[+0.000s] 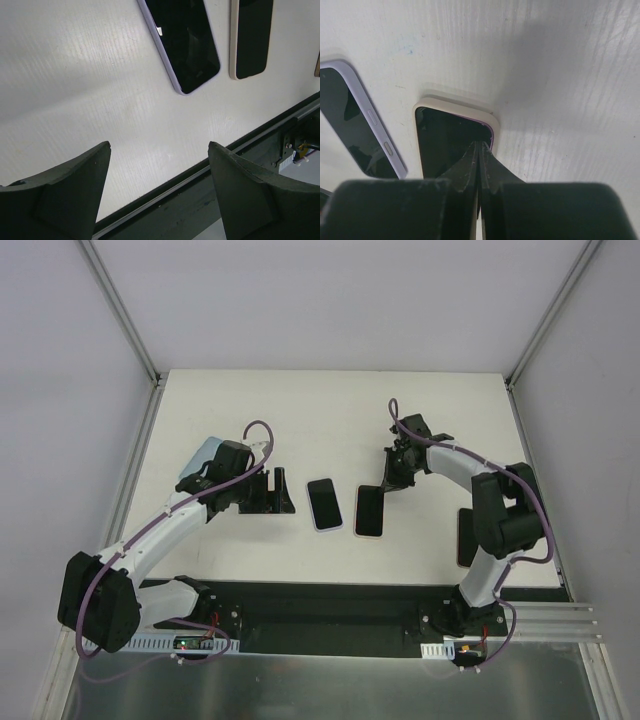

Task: Put the phone into the phone case

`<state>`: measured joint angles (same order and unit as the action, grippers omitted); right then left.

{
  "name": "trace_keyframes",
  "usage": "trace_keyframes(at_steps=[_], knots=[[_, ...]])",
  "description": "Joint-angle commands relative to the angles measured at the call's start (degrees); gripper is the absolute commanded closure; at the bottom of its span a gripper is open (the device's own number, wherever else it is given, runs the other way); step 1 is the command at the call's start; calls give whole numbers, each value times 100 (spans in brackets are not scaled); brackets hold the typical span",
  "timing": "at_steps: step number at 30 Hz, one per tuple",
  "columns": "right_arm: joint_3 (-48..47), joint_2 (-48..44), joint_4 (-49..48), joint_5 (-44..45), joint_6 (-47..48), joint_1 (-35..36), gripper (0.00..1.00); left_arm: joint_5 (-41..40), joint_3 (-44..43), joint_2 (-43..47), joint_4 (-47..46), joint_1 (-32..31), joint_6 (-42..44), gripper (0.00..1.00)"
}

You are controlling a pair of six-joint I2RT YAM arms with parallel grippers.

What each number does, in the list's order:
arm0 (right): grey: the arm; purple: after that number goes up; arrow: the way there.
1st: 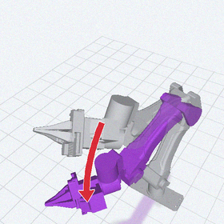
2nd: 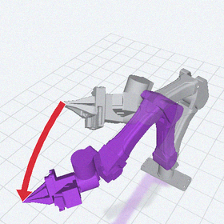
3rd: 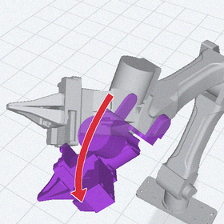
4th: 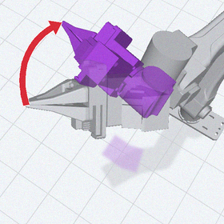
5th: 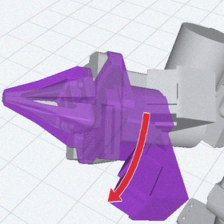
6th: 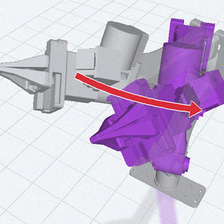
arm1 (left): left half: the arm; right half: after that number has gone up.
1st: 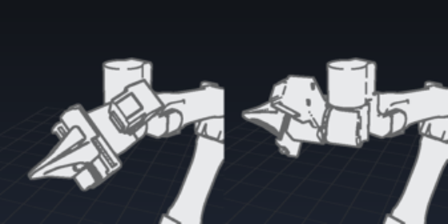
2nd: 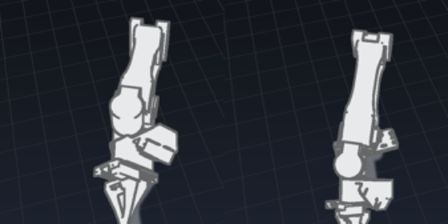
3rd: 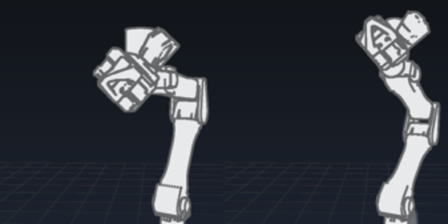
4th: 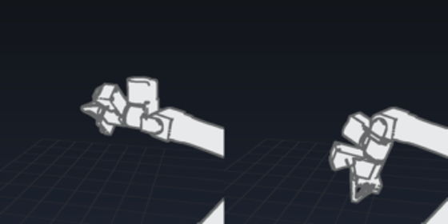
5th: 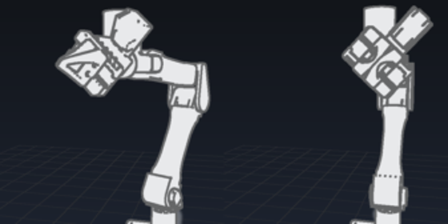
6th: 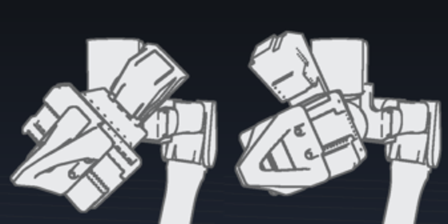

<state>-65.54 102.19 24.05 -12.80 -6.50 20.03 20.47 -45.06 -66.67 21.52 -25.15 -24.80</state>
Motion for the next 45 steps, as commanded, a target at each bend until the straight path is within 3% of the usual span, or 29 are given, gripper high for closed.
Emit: trace_keyframes(at_steps=[1, 13, 27, 45], knots=[[-82, 99, -67, 76, 167, -61, 99, -34, 23, 76, -16, -34, 72, 23], [111, 380, 126, 673, 219, -17, 99, -113, -64, 128, -16, -34, 1, 23], [-302, 890, 504, 1104, 158, 282, 99, -245, -179, 102, -16, -34, -60, 23], [137, 538, 697, 1693, -220, 580, 98, -289, -100, 471, 63, -34, -131, 24]])
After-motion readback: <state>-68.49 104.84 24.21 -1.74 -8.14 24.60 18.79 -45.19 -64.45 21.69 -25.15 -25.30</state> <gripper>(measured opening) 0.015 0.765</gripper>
